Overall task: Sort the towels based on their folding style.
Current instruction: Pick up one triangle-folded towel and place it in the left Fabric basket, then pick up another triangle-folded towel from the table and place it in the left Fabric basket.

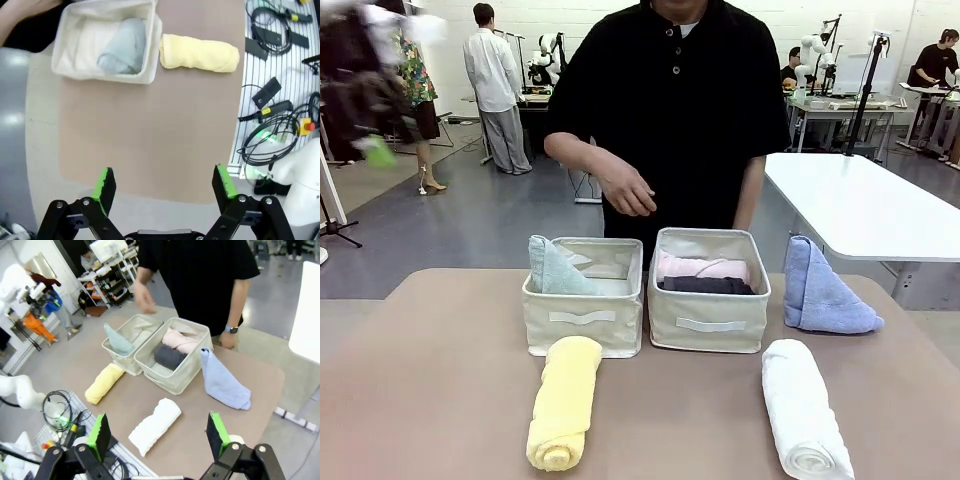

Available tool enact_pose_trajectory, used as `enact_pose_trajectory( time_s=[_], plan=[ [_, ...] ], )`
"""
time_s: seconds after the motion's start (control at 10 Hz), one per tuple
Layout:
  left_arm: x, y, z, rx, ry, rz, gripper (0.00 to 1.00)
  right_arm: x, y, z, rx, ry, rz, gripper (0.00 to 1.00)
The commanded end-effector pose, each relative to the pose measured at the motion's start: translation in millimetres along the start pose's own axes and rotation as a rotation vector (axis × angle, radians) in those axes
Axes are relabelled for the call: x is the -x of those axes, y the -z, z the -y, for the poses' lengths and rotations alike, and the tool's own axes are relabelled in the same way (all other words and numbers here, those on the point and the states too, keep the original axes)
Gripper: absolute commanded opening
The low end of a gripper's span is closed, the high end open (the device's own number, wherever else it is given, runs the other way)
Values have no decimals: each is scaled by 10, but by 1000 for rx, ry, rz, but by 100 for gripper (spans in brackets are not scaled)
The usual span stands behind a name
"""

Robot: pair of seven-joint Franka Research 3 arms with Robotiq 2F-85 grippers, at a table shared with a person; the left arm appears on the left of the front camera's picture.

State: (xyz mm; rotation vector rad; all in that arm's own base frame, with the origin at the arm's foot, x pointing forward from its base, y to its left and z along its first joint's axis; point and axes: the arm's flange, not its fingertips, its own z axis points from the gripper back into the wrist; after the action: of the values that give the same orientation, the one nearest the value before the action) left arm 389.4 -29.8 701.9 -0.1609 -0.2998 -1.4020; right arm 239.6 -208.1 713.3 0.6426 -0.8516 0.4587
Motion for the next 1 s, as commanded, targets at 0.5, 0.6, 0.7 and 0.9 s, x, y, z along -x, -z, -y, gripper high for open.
enact_pose_trajectory(
  time_s=[0.5,0.6,0.7,0.9],
  plan=[
    [797,-242,169,-40,-139,111,100,-3,8,-5,-12,-12,-3,100],
    [797,-242,169,-40,-139,111,100,-3,8,-5,-12,-12,-3,100],
    [797,-242,169,-40,-139,111,100,-3,8,-5,-12,-12,-3,100],
    [786,-216,183,-35,-144,114,100,-3,8,-5,-12,-12,-3,100]
  ],
)
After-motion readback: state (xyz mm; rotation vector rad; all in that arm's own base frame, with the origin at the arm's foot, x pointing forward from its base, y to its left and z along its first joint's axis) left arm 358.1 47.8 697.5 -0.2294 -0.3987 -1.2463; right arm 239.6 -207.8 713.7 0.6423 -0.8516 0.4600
